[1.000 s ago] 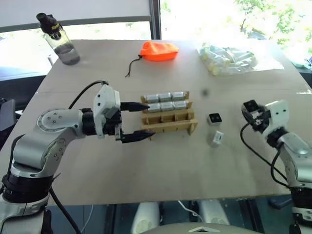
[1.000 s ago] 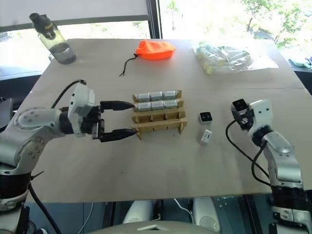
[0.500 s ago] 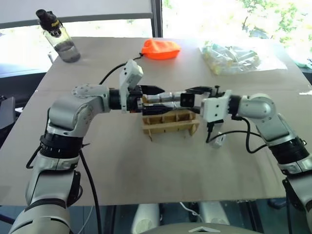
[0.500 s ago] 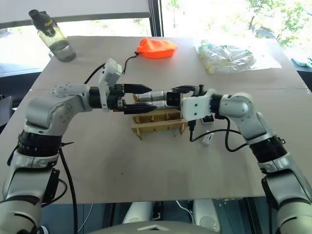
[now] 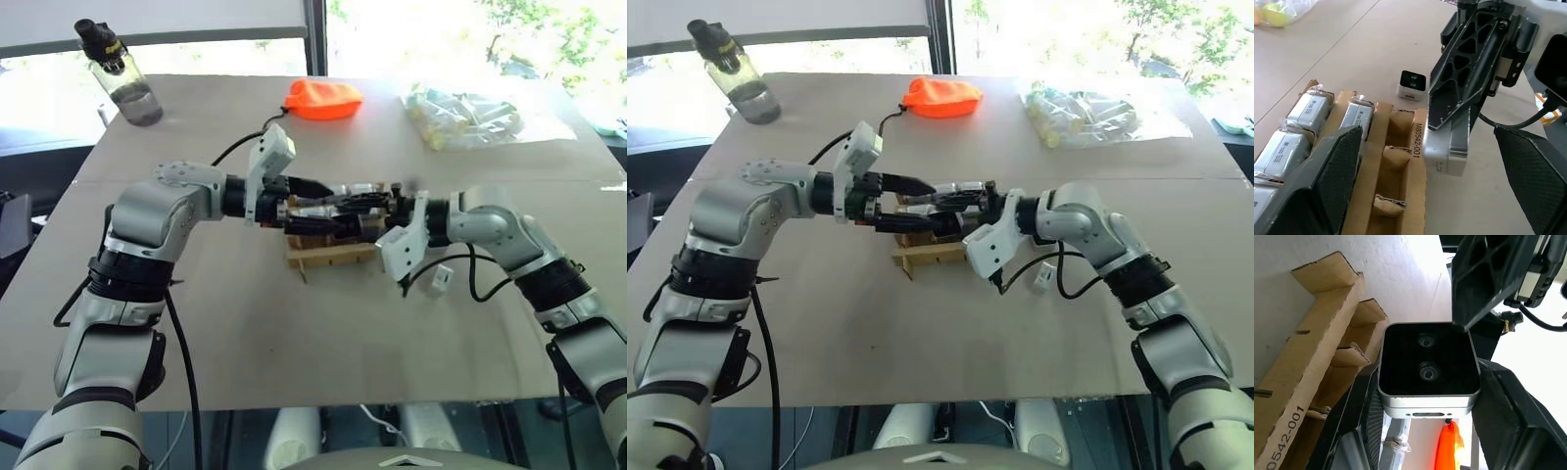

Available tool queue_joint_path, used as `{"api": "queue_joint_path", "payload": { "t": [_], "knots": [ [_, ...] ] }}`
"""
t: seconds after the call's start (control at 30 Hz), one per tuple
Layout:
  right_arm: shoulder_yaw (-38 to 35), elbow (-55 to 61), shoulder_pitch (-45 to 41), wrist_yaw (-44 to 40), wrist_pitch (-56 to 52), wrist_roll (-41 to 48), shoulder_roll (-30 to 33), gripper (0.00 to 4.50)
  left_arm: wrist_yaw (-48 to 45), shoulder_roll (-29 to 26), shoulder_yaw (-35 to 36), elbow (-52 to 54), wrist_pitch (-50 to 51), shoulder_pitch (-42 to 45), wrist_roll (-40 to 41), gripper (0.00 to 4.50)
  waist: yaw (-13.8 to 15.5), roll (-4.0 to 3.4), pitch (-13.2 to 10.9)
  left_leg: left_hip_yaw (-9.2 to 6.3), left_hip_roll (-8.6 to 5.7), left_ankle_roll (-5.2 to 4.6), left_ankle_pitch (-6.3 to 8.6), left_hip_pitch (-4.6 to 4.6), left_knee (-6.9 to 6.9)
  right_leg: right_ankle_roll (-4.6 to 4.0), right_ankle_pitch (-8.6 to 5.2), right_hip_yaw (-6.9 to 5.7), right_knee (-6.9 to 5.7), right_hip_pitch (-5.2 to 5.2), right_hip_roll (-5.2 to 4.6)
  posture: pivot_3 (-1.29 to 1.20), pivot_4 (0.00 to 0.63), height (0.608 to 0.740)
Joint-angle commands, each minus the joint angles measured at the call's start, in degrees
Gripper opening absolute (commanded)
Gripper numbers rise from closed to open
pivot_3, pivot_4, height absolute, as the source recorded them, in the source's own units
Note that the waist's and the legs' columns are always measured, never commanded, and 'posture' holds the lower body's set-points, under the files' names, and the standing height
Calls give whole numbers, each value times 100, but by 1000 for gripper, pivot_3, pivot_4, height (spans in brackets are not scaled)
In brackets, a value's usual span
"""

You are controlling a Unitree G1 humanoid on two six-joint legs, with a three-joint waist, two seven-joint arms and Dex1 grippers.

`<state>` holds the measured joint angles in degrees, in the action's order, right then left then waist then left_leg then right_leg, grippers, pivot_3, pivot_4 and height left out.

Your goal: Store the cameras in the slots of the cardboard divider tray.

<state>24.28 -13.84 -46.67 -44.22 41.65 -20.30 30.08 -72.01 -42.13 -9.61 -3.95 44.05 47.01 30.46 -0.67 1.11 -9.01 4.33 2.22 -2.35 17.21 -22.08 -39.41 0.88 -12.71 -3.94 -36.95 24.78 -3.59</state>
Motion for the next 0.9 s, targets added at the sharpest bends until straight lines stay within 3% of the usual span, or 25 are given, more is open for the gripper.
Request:
{"api": "queue_joint_path", "payload": {
  "t": [0.03,0.1,0.17,0.3,0.43,0.63,0.8,0.83,0.9],
  "knots": [
    [-100,41,-177,190,126,-50,-48,1952,-221,-103,-14,181,-7,63,-22,4500,-1,0,0,0,0,0,0,0,0,0,0,0,0,0,0,0,150,726],
    [-94,-1,-210,217,151,-81,-57,1952,-261,-85,-14,179,21,74,-28,4500,-1,0,0,0,0,1,-1,0,0,0,0,0,-1,0,0,0,150,726],
    [-89,-27,-222,226,182,-90,-66,1952,-311,-84,-25,174,39,89,-37,3969,0,0,0,0,0,2,-1,0,-1,0,0,0,-2,0,0,0,150,726],
    [-89,-33,-209,216,231,-94,-76,1952,-356,-64,-31,158,43,111,-87,2457,-1,0,0,0,0,2,-1,1,-2,0,0,1,-4,0,0,0,150,726],
    [-108,-49,-214,235,268,-115,-80,1952,-448,-75,-54,197,69,78,-106,660,-3,0,0,0,0,2,-1,2,-1,0,0,2,-4,0,0,0,150,726],
    [-263,100,-141,340,-3,-86,-140,1952,-482,-56,-70,181,30,77,-176,654,-3,0,0,0,0,2,-1,2,-2,0,0,2,-7,0,0,0,150,726],
    [-364,510,170,-66,-833,413,-20,4205,-373,54,68,59,-503,53,-372,654,14,0,0,-3,1,2,-2,1,-5,0,0,0,-10,-1,-2,0,150,726],
    [-375,588,257,-189,-1004,504,68,4414,-361,78,96,31,-676,32,-425,654,19,0,0,-4,0,2,-2,0,-6,-1,0,-1,-9,-1,-3,0,150,726],
    [-440,776,426,-432,-1366,768,218,4414,-345,110,153,-7,-884,-5,-482,654,26,0,0,-4,-2,2,-2,0,-6,0,0,-1,-7,-3,-6,0,150,726]
  ]
}}
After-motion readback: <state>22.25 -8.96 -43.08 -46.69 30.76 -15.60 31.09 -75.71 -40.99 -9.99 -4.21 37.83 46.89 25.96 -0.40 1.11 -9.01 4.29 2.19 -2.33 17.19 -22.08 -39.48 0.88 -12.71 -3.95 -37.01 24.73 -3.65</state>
